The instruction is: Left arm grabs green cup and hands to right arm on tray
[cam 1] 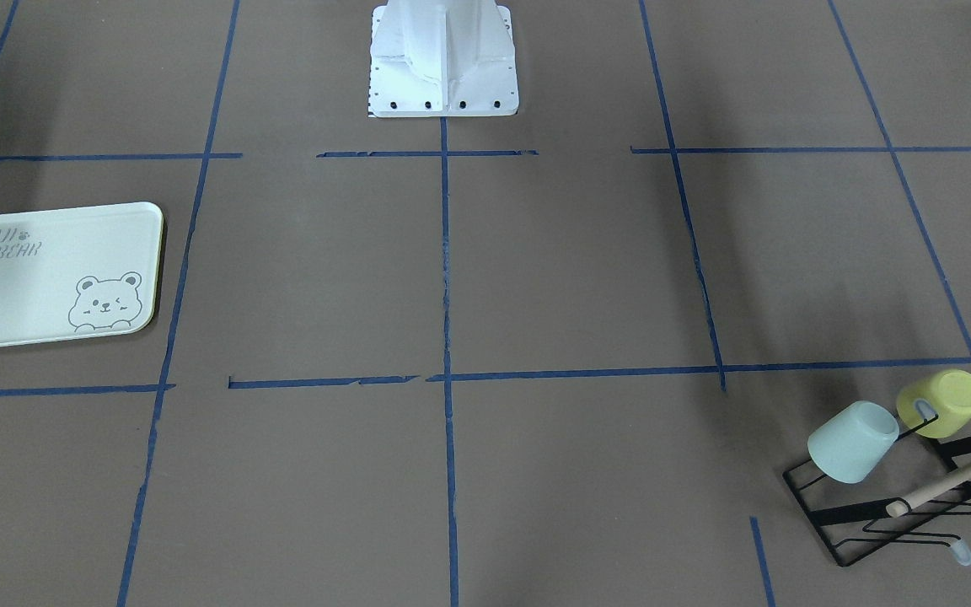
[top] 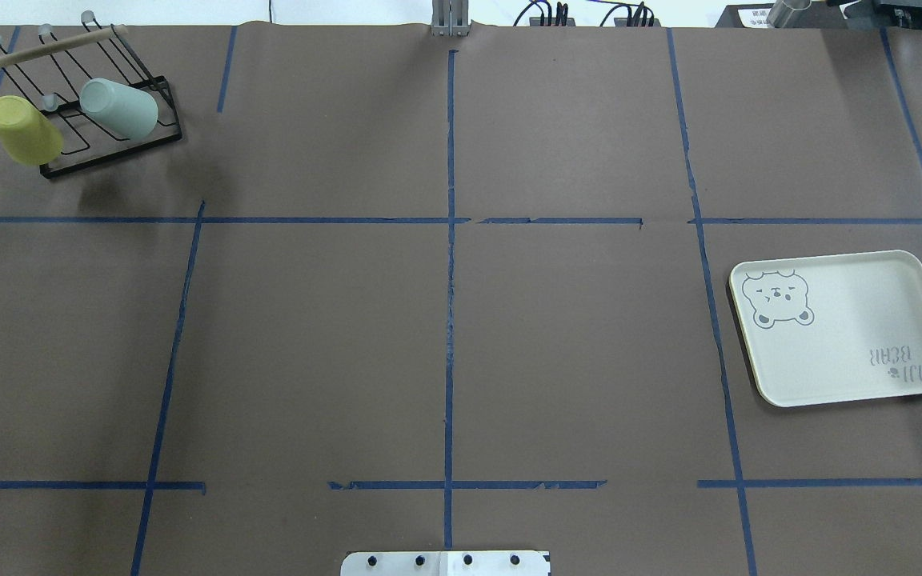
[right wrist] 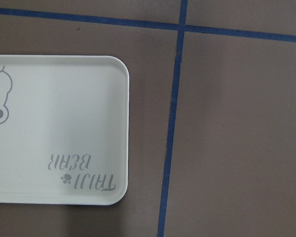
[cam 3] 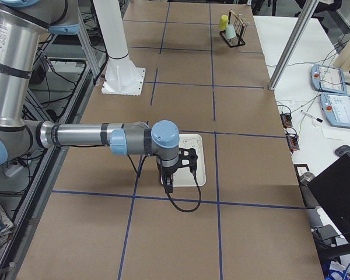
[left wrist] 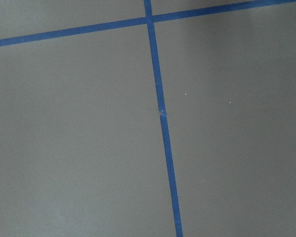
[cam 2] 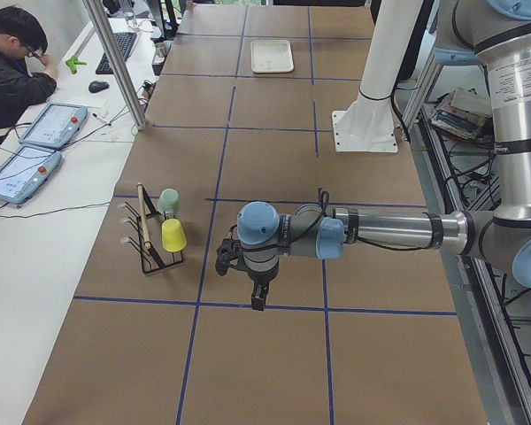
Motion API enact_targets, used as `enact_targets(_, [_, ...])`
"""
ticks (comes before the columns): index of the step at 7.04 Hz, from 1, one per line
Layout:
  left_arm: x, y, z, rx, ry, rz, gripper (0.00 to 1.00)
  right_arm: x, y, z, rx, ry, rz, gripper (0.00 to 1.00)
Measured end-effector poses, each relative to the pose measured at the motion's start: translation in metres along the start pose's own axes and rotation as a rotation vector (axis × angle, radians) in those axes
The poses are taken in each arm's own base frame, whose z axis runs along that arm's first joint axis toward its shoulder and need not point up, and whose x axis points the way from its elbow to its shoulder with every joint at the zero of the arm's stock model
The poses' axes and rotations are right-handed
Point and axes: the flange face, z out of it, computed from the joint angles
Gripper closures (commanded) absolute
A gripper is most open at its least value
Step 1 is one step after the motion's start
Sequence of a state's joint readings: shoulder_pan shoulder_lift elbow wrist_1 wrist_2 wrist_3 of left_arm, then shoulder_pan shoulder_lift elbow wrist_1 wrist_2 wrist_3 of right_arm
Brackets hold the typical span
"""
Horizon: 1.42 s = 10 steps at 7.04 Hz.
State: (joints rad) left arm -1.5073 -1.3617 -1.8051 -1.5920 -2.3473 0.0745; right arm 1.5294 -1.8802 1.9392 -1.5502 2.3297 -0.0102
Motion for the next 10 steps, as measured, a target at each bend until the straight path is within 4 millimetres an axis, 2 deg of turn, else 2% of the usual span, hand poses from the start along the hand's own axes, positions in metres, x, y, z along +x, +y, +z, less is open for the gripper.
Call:
enact_targets(3, [0.043,-0.084,-0.049,0.128,-0.006,0.089,0.0,-0.006,-0.013,-0.007,0.02,0.001,-0.017,0.0])
enact_targets(4, [0.058,-0.101,-0.064,0.18,0.002,0.05,0.0,-0.007,-0.015,-0.008,0.023,0.001,-0.02,0.0])
enact_targets(5, [0.074,-0.113,-0.07,0.241,0.02,0.015,0.0,-0.008,-0.016,-0.009,0.026,0.001,-0.022,0.0])
enact_targets(7, [0.124,-0.138,-0.065,0.331,0.083,-0.033,0.0,-0.009,-0.017,-0.01,0.028,0.001,-0.024,0.0])
enact_targets(8, [0.154,-0.159,-0.064,0.369,0.085,-0.07,0.0,-0.009,-0.018,-0.01,0.03,0.001,-0.026,0.0])
enact_targets(10, [0.219,-0.2,-0.044,0.492,0.037,-0.156,0.0,-0.01,-0.02,-0.011,0.033,0.001,-0.028,0.0])
